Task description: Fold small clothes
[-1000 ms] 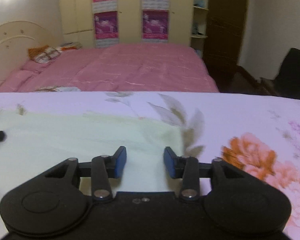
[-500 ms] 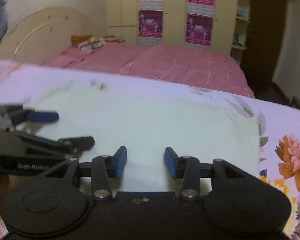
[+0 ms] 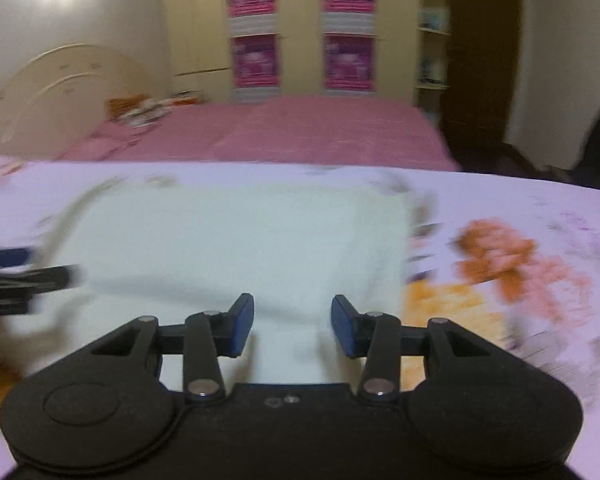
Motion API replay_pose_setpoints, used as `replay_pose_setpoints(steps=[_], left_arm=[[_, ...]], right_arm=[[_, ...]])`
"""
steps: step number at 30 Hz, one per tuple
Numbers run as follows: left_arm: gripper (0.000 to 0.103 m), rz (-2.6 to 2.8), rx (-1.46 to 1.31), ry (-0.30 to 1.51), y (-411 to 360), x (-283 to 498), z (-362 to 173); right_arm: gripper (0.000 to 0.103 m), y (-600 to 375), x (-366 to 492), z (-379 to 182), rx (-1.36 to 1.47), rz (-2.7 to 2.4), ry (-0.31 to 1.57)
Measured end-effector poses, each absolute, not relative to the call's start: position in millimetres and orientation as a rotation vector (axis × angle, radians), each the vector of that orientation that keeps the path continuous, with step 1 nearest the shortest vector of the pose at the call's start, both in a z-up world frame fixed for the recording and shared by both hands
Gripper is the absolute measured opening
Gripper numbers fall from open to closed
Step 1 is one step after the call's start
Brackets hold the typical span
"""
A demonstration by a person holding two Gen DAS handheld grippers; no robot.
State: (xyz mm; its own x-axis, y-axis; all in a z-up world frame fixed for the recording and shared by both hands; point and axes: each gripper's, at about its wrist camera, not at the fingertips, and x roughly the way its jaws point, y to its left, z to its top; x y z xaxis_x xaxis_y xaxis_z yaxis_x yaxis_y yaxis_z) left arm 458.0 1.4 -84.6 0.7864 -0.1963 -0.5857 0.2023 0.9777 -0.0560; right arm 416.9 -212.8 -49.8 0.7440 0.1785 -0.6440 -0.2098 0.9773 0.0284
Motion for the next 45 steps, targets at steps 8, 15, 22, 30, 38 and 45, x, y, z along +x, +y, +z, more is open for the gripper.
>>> replay_pose_setpoints(steps=[8,15,22,30,38,45], left_arm=[[0.085,-0.182,0.083,0.700,19,411,-109],[0.085,-0.059,-0.081,0.684,70,380,-96],[0.063,-0.026,-0.733,0.731,116,372,-128],[0.063,-0.003,-0.951,0.634,125,409,-153],[0.039,0.033,-0.918,0.605,113,447,-156],[0.008,0.050,-1.038,0.572,121,454,-176]], right_arm=[[0.042,-202,377,-73,-0.224,0.234,0.753],[0.039,-273,364,-68,-0.105,0.149,0.795],[0.009,-274,361,-42,0.137,0.237,0.711],[0.009,-229,393,-42,0.207,0.331,0.735],[0.003,-193,451,-66,0.326,0.368,0.789],[0.002,-182,454,-80,0.321,0.390,0.744]])
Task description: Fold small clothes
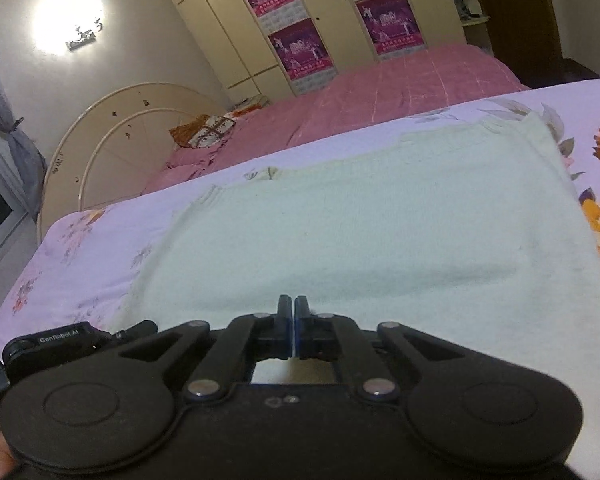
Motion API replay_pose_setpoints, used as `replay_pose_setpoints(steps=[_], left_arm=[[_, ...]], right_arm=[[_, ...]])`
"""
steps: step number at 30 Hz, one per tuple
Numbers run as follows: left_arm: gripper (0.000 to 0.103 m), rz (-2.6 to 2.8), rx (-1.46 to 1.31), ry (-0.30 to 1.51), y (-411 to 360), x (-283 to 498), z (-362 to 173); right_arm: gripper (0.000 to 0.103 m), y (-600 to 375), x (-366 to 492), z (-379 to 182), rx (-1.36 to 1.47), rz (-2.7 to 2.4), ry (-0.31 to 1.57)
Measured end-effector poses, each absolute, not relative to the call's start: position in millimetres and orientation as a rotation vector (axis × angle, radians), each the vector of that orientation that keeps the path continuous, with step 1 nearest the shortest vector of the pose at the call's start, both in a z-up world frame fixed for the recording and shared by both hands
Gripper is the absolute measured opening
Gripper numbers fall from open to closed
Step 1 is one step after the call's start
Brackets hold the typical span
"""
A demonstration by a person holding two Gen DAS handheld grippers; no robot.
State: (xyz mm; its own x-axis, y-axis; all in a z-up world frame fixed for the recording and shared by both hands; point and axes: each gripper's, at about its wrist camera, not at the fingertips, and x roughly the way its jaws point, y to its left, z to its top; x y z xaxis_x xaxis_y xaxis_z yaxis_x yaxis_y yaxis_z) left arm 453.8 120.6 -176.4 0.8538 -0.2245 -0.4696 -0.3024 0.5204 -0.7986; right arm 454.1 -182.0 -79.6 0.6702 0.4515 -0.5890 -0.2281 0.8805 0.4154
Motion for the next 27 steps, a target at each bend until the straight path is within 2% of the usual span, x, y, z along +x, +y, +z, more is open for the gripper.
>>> replay_pose_setpoints(steps=[6,12,16,17,19,23,26,27], left_arm=[[0.007,0.037,-1.088,0.516,117,454,-166],[0.007,-0.061,-0.979,0.477,85,464,-110],[0.007,-0.166,-0.797,0.513,22,482,-67],[0.007,-0.185,-0.749,0.534,4,486,-62],[0.007,-0.229,-0.653,0.578,-38,496,-60],[0.007,-0.281,-0.520,0.715,-117,511,-81],[0.008,-0.319,-0.404,0.802,-164,512,-102],[0.016,-0.315,-0.360,0.778,-173,505,-98]], right_arm=[[0.000,-189,459,-96,0.323,0.415,0.781],[0.000,-199,465,-99,0.372,0.442,0.806],[0.000,-215,471,-94,0.429,0.459,0.830],[0.003,-226,470,-90,0.454,0.447,0.810],[0.004,-261,464,-81,0.540,0.405,0.768],[0.007,-344,450,-71,0.677,0.287,0.720],[0.020,-394,439,-67,0.761,0.249,0.710],[0.021,-406,435,-66,0.786,0.247,0.707]])
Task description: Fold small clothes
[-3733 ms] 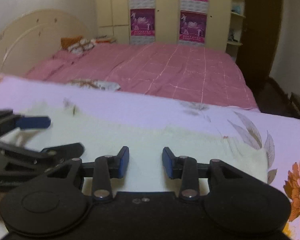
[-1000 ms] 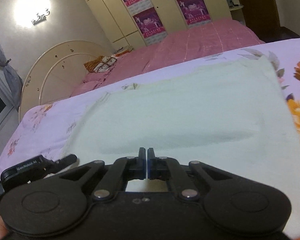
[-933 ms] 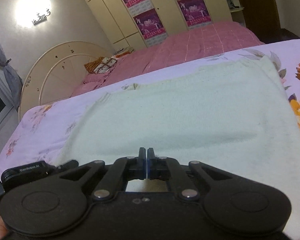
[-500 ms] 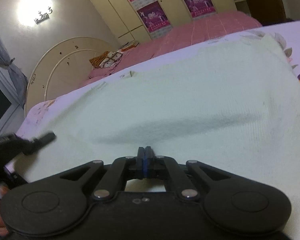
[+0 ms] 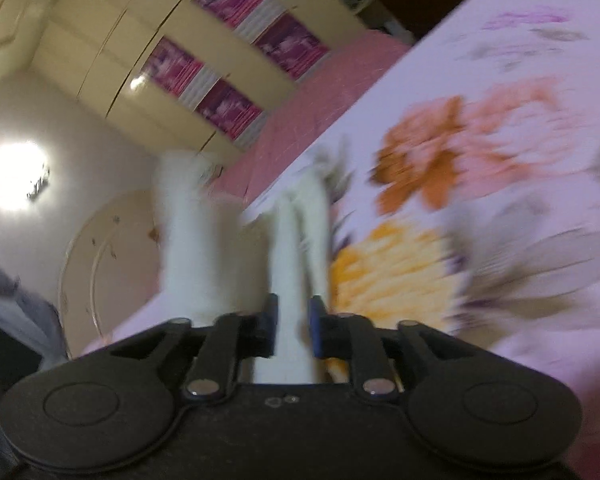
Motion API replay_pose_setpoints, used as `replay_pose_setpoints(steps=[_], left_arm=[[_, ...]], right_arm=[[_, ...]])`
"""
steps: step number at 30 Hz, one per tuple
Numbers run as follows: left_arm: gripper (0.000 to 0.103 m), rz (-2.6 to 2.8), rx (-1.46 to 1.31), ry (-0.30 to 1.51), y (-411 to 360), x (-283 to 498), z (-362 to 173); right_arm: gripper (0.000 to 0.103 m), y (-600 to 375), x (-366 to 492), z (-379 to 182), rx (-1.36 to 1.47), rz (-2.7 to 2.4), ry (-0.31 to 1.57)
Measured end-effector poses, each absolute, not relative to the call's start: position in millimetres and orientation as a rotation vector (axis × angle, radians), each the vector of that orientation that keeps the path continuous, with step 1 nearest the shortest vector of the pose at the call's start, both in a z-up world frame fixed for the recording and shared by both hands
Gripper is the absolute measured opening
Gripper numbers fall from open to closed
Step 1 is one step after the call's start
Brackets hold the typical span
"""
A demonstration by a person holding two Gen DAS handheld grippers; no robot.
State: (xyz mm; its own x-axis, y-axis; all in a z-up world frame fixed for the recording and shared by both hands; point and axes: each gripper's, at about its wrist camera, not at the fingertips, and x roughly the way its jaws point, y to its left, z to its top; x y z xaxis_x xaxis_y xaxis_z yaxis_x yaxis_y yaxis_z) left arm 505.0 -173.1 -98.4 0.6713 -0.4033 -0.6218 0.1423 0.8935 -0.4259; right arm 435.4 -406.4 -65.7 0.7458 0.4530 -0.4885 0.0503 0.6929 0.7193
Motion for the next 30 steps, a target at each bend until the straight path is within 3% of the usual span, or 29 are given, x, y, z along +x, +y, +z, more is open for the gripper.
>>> replay_pose_setpoints(steps=[1,2,3,7,12,18,30], left_arm=[[0.028,-0.331,-0.323,0.755,-177,499,-91],[0.051,-0.358,-0.318,0.744,-177,497,-83],[0.056,-0.378,-0.333,0.711,-169,492,-73],[0.056,-0.326,-0.350,0.613,-110,486,-37],[0.056,-0.095,-0.356,0.695,-36,533,-61],[0.056,-0.091,-0.409,0.792,-20,548,-113],[0.056,-0.097,-0.328,0.772,-22,537,-112]], right_arm=[[0.023,-418,432,-65,0.806,0.252,0.705],[0.024,-425,429,-65,0.822,0.260,0.703],[0.028,-431,427,-64,0.836,0.270,0.703],[0.033,-426,427,-66,0.877,0.331,0.715],[0.043,-401,442,-73,0.915,0.404,0.779],[0.043,-384,452,-74,0.830,0.376,0.827],[0.037,-346,466,-57,0.571,0.355,0.812]])
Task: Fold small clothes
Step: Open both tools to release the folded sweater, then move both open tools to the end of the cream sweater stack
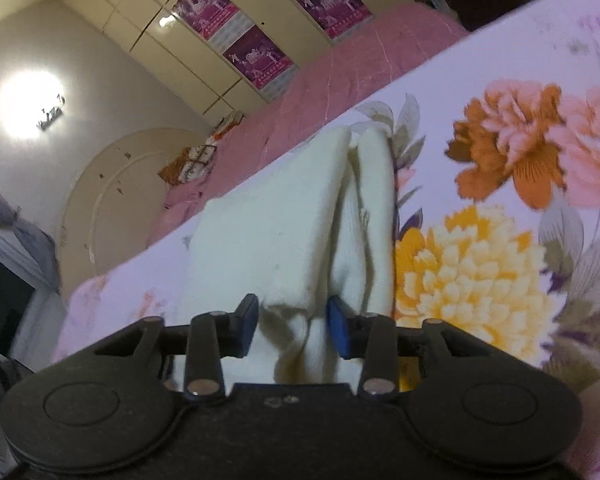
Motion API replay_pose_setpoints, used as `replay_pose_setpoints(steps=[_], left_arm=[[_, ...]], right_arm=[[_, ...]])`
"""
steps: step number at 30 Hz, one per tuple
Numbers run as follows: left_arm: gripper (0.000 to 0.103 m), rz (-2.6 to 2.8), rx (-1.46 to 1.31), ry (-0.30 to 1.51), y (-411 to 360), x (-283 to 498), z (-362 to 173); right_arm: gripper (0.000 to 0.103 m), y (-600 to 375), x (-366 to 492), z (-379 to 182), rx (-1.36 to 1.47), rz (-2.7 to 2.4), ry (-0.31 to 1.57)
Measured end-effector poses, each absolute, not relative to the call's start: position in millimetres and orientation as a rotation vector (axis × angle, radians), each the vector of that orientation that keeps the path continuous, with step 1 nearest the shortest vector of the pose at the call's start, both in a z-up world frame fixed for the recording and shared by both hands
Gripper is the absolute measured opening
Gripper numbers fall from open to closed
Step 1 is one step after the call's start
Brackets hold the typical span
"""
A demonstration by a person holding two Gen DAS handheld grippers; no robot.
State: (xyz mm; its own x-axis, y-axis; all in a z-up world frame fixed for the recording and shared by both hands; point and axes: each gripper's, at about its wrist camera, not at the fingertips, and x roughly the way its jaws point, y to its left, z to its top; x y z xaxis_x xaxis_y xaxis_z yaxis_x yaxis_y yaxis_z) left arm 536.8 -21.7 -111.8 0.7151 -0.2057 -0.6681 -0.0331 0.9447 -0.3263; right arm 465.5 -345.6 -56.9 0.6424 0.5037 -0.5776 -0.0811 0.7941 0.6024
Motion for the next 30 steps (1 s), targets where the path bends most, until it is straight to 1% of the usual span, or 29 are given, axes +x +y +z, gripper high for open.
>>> replay_pose_setpoints(steps=[2,4,7,13,18,20,23,25,27,29,30], left_arm=[[0.056,-0.072,-0.341,0.773,-19,541,-112],[0.056,-0.067,-0.330,0.785,-22,548,-113],[0.056,-0.078,-0.268,0.788,-34,551,-108],[0.056,-0.098,-0.237,0.781,-49,546,-104],[0.056,-0.078,-0.178,0.795,-56,540,-102],[0.056,-0.075,-0.188,0.770,-51,534,-94],[0.056,-0.102,-0.236,0.693,-47,525,-76],[0.056,-0.136,-0.206,0.658,-57,522,-70],[0.056,-0.123,-0.123,0.679,-75,527,-72],[0.056,-0.113,-0.095,0.697,-84,532,-78],[0.056,-0.113,-0.093,0.704,-86,534,-81]], right_arm=[[0.031,-337,465,-51,0.497,0.348,0.798],[0.020,-331,463,-48,0.431,0.337,0.793],[0.014,-329,457,-40,0.381,0.344,0.760],[0.013,-350,444,-28,0.372,0.347,0.696],[0.014,-355,461,-56,0.414,0.340,0.767],[0.017,-355,461,-55,0.426,0.355,0.766],[0.026,-363,455,-47,0.450,0.357,0.742],[0.025,-373,451,-38,0.461,0.340,0.693],[0.024,-372,451,-31,0.423,0.327,0.663],[0.024,-362,457,-26,0.352,0.332,0.659],[0.022,-355,461,-27,0.311,0.336,0.671]])
